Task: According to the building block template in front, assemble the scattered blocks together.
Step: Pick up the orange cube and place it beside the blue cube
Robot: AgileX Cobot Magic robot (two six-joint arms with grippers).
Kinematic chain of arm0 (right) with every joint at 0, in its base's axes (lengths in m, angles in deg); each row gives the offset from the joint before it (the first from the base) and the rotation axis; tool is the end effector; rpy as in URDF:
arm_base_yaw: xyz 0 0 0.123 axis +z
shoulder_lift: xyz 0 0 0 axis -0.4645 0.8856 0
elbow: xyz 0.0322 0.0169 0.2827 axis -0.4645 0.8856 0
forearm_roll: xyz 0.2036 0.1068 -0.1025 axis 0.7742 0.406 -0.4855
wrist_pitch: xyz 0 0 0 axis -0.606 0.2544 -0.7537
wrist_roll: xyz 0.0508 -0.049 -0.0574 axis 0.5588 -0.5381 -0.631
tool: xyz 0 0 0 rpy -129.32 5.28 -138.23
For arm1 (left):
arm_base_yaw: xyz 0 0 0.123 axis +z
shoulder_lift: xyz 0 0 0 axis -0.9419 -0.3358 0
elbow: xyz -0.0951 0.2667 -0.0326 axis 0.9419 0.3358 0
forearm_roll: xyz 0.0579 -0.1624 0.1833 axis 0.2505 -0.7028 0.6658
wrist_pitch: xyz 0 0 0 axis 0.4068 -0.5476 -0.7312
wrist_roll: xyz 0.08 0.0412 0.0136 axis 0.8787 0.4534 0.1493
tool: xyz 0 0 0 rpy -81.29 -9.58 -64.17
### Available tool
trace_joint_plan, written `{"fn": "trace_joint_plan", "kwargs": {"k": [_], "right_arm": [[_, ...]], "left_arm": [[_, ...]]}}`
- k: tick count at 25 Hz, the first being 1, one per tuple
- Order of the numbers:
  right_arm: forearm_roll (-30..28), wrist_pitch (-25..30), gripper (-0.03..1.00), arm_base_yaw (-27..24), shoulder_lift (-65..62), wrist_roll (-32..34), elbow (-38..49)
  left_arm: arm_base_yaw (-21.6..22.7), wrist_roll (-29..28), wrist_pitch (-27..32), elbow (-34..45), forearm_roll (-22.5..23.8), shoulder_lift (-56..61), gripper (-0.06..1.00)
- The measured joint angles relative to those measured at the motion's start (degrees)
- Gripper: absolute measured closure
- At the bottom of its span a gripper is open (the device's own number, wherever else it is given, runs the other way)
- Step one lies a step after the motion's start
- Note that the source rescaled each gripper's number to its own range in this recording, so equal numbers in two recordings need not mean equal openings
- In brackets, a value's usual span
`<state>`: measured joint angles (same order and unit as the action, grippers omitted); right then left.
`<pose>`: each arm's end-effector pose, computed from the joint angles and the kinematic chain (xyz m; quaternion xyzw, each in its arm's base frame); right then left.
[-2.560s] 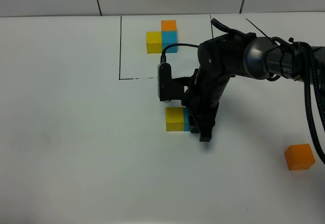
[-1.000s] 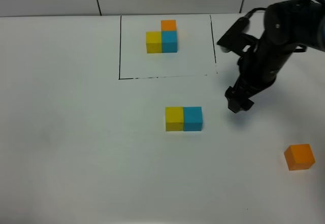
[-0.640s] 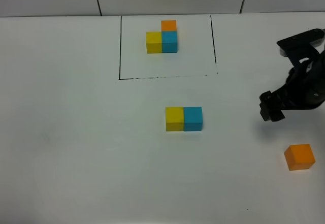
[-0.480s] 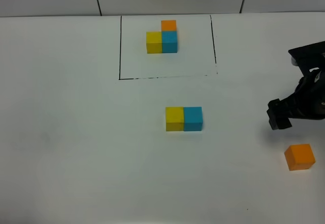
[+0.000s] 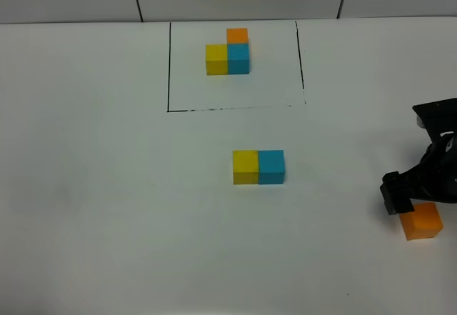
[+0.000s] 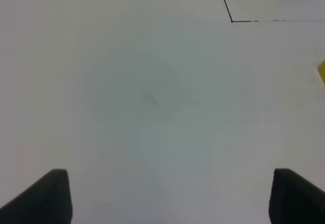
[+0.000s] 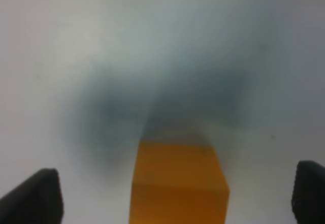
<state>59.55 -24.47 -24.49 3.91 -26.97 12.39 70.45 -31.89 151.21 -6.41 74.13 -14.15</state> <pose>0.2636 0.0147 0.1502 -0.0836 0.9923 -0.0026 0.0914 -0.0062 -0.0061 0.2775 0.0067 0.8532 -0.0345 0.5205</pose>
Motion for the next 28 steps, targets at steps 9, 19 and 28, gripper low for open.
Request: {"fn": "trace_joint_plan", "kwargs": {"k": [9, 19, 28], "right_arm": [[1.6, -6.73, 0.14, -2.33, 1.05, 0.0, 3.69], [3.3, -7.82, 0.22, -2.33, 4.46, -1.0, 4.15], [3.44, -9.03, 0.94, -1.41, 4.62, -0.98, 3.96]], "left_arm": [[0.0, 0.0, 0.0, 0.0, 0.0, 0.0, 0.27], [0.0, 0.0, 0.0, 0.0, 0.0, 0.0, 0.27], [0.0, 0.0, 0.0, 0.0, 0.0, 0.0, 0.27]]}}
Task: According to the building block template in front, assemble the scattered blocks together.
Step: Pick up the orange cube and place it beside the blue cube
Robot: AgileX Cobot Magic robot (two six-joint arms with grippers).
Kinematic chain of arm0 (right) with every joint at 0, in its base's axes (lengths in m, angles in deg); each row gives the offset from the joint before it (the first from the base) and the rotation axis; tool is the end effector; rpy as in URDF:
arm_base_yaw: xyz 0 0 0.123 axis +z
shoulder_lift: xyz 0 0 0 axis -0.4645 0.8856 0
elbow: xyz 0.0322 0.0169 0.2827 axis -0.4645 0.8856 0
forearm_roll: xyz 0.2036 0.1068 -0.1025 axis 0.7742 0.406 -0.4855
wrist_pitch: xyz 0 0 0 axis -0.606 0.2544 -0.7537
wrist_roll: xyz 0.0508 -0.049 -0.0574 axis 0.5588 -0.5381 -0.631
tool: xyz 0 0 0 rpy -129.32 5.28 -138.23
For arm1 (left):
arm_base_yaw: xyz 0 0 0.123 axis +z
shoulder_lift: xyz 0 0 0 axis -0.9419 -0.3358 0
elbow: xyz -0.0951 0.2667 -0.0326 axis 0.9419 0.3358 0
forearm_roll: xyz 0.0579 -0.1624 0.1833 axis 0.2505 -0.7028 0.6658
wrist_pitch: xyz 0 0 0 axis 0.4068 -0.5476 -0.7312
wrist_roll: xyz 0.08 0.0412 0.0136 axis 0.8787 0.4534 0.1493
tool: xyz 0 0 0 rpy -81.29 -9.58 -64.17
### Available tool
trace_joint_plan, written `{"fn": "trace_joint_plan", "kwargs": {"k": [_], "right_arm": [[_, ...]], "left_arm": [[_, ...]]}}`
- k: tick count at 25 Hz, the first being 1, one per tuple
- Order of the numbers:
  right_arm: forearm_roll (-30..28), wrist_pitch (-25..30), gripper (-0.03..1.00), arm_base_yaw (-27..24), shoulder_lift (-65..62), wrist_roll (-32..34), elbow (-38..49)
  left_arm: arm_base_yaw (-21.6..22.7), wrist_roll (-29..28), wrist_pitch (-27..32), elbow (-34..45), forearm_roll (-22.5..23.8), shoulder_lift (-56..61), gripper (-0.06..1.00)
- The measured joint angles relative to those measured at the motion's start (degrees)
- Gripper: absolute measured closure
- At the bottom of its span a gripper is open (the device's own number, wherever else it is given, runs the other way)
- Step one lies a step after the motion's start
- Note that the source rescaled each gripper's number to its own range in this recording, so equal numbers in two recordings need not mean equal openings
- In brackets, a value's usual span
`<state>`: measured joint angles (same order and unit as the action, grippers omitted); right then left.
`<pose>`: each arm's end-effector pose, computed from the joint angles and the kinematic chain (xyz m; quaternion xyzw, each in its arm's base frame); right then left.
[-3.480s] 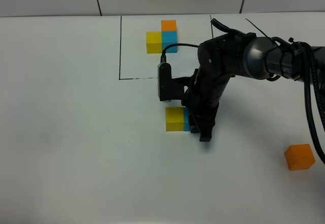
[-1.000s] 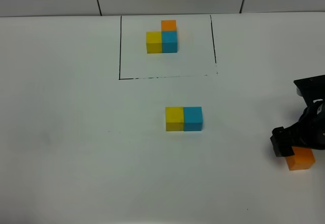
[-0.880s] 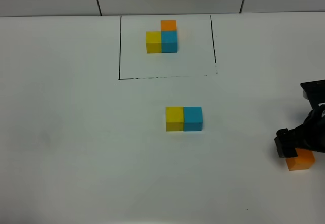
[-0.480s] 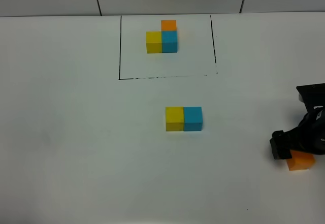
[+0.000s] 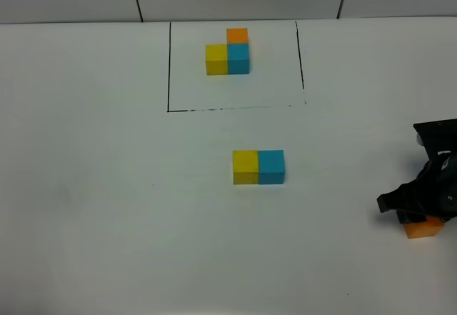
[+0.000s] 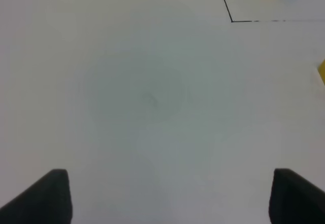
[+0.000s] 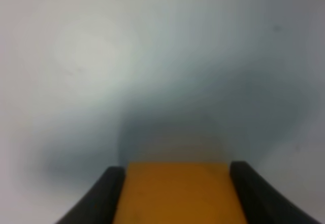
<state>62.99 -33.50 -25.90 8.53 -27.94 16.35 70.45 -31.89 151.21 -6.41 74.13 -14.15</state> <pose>0.2604 0.0104 0.1182 -0.0539 0.9939 0.0105 0.0959 -0.0062 -0.0061 0.2775 0.0067 0.8532 -0.0345 0.5205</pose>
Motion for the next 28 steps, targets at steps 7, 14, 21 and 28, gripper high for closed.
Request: {"fn": "trace_joint_plan", "kwargs": {"k": [7, 14, 21, 28], "right_arm": [[-0.8, 6.87, 0.94, 4.51, 0.06, 3.91, -10.8], [-10.64, 20.53, 0.94, 11.97, 3.53, 21.45, -32.35], [-11.73, 27.94, 0.94, 17.67, 16.52, 27.86, -50.3], [-7.27, 30.33, 0.94, 18.22, 28.02, 27.99, -61.45]], "left_arm": [[0.0, -0.19, -0.06, 0.0, 0.0, 0.0, 0.27], [0.0, -0.19, -0.01, 0.0, 0.0, 0.0, 0.27], [0.0, -0.19, -0.05, 0.0, 0.0, 0.0, 0.27], [0.0, -0.14, -0.05, 0.0, 0.0, 0.0, 0.27]]}}
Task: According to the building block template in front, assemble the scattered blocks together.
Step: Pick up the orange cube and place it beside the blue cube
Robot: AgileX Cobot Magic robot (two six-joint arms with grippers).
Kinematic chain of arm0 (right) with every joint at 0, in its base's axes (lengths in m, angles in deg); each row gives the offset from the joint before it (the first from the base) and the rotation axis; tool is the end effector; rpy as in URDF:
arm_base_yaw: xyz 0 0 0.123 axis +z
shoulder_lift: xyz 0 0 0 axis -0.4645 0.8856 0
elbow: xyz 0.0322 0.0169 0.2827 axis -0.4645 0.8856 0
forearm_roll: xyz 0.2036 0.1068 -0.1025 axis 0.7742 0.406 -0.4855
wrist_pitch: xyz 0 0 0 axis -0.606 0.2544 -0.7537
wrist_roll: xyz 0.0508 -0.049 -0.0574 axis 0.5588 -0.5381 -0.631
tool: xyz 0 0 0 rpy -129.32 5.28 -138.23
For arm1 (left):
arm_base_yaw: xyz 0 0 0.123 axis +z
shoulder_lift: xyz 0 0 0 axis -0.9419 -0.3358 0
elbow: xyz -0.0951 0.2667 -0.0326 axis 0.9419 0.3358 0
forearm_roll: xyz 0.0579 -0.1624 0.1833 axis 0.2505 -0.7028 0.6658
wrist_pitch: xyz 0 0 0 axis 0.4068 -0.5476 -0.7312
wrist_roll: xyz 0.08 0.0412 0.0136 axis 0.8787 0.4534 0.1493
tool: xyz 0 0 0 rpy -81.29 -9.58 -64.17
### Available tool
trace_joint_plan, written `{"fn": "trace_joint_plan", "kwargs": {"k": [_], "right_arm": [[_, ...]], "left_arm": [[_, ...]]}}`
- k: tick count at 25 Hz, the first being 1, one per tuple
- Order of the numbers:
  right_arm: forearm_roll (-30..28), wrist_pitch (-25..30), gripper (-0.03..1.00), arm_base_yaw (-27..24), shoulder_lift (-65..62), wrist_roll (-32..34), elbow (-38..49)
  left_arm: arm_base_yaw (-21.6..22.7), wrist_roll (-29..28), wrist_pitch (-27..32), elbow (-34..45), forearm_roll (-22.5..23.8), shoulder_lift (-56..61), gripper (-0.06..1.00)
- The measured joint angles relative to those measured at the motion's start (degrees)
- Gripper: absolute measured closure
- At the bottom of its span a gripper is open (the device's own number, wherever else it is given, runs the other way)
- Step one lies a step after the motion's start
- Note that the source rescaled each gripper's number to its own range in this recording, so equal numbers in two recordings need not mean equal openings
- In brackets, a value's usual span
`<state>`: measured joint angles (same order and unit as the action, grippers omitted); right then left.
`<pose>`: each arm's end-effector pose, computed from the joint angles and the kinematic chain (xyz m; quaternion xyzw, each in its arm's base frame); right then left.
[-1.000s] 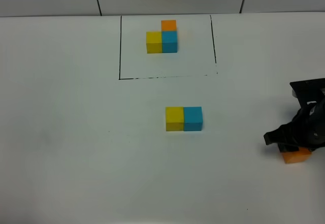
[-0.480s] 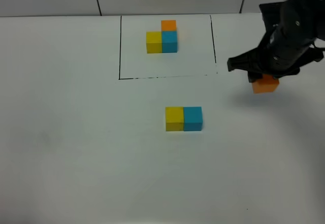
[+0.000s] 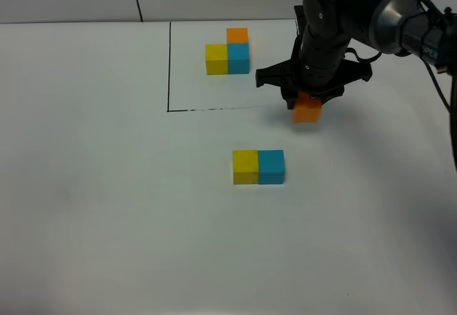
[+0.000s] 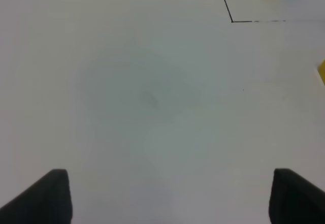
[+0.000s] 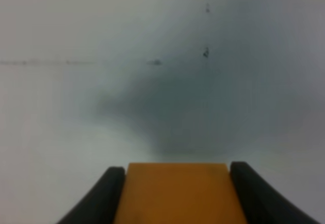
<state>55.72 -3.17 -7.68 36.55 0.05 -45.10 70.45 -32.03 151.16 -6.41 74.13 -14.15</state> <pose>0.4361 0.1534 0.1732 -0.0104 0.9920 0.0145 0.1249 -0.0062 -0.0061 0.2775 0.0056 0.8530 -0.0351 0.5208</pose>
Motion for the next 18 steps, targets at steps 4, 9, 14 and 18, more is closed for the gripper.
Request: {"fn": "trace_joint_plan", "kwargs": {"k": [4, 9, 14, 18], "right_arm": [[0.85, 0.99, 0.94, 0.81, 3.11, 0.0, -2.55], [0.96, 1.1, 0.94, 2.94, 4.55, 0.0, -2.88], [1.02, 0.15, 0.94, 4.43, 4.68, 1.11, -2.88], [1.08, -0.66, 0.94, 4.95, 5.34, 1.72, -2.92]], "left_arm": [[0.0, 0.0, 0.0, 0.0, 0.0, 0.0, 0.27], [0.0, 0.0, 0.0, 0.0, 0.0, 0.0, 0.27], [0.0, 0.0, 0.0, 0.0, 0.0, 0.0, 0.27], [0.0, 0.0, 0.0, 0.0, 0.0, 0.0, 0.27]]}}
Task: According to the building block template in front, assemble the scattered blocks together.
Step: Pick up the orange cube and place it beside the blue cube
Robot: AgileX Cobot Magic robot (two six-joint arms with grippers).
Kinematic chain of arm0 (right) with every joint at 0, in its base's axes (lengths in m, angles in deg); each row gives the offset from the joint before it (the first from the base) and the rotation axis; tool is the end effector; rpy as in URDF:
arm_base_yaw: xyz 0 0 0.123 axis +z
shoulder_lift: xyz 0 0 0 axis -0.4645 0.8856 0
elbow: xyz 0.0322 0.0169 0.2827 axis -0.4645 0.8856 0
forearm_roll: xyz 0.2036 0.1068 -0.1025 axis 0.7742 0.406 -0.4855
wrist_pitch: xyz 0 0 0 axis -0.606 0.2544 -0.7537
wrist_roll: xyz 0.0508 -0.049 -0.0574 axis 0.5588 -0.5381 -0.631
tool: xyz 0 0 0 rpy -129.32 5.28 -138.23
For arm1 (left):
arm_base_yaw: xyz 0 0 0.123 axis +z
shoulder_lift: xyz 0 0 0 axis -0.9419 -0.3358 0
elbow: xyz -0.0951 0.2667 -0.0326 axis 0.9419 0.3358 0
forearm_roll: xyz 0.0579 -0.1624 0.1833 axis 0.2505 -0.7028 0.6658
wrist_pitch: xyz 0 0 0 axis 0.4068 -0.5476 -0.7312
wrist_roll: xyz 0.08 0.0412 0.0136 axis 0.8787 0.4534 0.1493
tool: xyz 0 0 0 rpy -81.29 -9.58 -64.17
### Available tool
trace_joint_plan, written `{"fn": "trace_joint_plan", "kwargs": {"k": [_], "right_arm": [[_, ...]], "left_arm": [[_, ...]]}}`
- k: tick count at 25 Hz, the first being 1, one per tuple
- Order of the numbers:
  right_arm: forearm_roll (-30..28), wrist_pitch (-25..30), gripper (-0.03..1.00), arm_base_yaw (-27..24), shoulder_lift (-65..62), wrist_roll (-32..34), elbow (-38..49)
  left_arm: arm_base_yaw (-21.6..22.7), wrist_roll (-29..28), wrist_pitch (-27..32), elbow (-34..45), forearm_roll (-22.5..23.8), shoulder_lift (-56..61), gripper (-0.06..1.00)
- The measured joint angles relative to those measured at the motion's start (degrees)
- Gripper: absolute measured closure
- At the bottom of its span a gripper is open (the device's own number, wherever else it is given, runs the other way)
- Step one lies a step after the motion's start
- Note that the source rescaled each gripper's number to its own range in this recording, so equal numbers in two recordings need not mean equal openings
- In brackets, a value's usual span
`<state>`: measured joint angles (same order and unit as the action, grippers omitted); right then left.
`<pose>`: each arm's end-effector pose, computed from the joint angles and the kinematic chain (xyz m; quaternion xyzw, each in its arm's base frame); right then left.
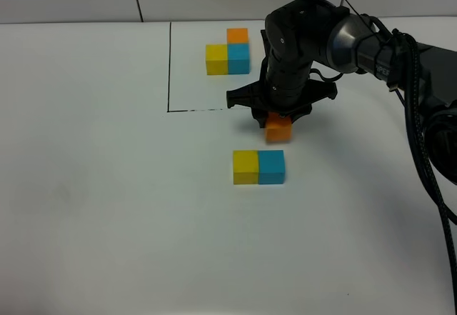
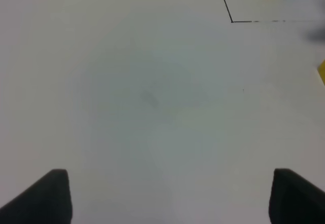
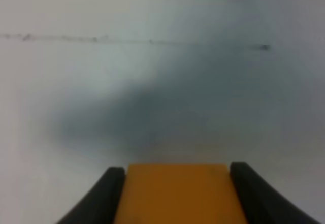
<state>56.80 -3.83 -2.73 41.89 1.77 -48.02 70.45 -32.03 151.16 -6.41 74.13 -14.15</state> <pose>0.4319 0.1970 0.1430 -0.0346 0.9934 0.0236 0.1064 -0.0062 -0.0061 0.2775 0.0056 0.8530 -0.0351 0.5208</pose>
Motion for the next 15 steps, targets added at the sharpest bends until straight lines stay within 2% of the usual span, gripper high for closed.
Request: {"fn": "trace_joint_plan", "kwargs": {"k": [15], "right_arm": [[0.14, 0.37, 0.94, 1.21, 2.73, 3.13, -0.47]], "left_arm": [[0.0, 0.0, 0.0, 0.0, 0.0, 0.0, 0.27]]}}
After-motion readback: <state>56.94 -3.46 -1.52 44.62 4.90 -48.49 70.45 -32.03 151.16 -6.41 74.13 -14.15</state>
